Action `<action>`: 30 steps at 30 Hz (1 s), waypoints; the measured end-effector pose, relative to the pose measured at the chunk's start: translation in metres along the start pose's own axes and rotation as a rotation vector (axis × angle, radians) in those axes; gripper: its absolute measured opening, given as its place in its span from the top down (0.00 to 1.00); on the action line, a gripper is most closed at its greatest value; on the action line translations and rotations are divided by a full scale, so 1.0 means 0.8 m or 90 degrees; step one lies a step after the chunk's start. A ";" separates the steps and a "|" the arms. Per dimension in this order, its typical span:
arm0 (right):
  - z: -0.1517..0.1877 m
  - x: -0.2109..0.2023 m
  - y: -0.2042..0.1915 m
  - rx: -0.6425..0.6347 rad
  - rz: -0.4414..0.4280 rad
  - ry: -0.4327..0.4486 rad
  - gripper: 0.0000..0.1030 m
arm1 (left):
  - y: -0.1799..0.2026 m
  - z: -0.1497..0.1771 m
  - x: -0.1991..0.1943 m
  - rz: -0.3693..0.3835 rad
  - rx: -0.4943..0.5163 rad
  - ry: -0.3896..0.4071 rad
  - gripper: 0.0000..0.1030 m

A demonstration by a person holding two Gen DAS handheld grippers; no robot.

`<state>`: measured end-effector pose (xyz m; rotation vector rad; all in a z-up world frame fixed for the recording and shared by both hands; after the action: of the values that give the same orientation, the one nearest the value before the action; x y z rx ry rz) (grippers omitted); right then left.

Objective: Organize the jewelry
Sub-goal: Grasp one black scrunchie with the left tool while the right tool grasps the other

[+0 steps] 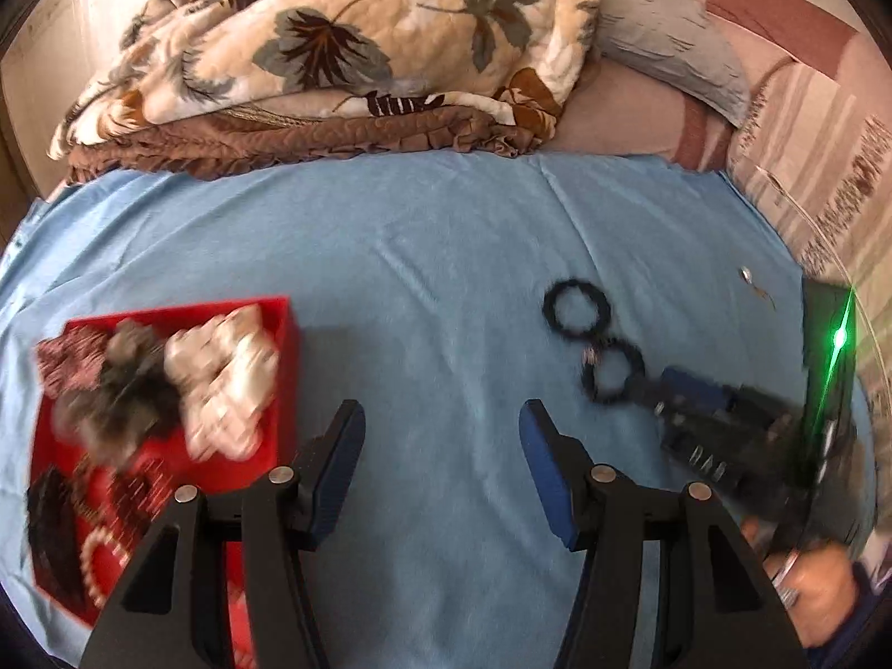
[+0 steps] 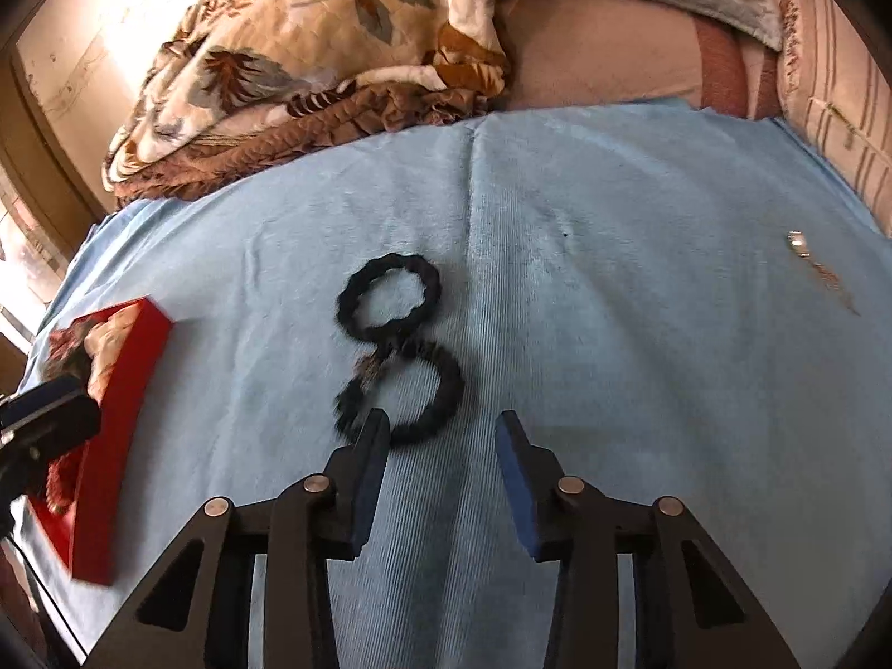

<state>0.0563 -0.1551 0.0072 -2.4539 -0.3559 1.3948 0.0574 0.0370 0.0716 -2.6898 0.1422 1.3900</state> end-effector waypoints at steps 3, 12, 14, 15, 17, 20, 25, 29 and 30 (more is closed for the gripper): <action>-0.004 0.012 0.003 -0.017 0.017 0.007 0.75 | 0.015 -0.021 0.031 0.015 -0.005 -0.017 0.45; 0.037 -0.035 0.042 0.051 -0.011 -0.005 0.91 | 0.074 -0.064 0.106 0.065 0.029 -0.051 0.56; 0.045 -0.039 0.048 0.065 -0.021 0.000 0.91 | 0.087 -0.068 0.122 0.066 0.045 -0.064 0.64; 0.047 -0.040 0.050 0.070 -0.027 0.004 0.91 | 0.091 -0.068 0.128 0.065 0.050 -0.068 0.65; 0.047 -0.038 0.051 0.073 -0.031 0.009 0.91 | 0.101 -0.068 0.131 0.047 0.069 -0.050 0.65; 0.045 -0.034 0.046 0.055 -0.023 0.018 0.90 | 0.109 -0.067 0.132 0.035 0.082 -0.042 0.65; 0.043 -0.032 0.045 0.050 -0.027 0.030 0.91 | 0.107 -0.060 0.125 0.017 0.087 -0.036 0.93; 0.042 -0.034 0.049 0.065 -0.047 0.039 0.91 | 0.099 -0.052 0.101 0.039 0.072 -0.035 0.93; 0.042 -0.035 0.049 0.071 -0.054 0.042 0.91 | 0.097 -0.049 0.093 0.042 0.070 -0.032 0.93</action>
<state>0.0160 -0.1973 -0.0013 -2.3595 -0.3526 1.2605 0.1218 -0.0480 0.0292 -2.5804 0.2973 1.4234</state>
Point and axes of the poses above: each gripper's, at about its wrist camera, not at the fingertips, and x roughly the way its jaws point, y to its right, z to its underside, the point moved 1 cm from there along x, roughly the way its jaws point, and after that the axes turned 10 degrees about -z, right-handed, at the moved point
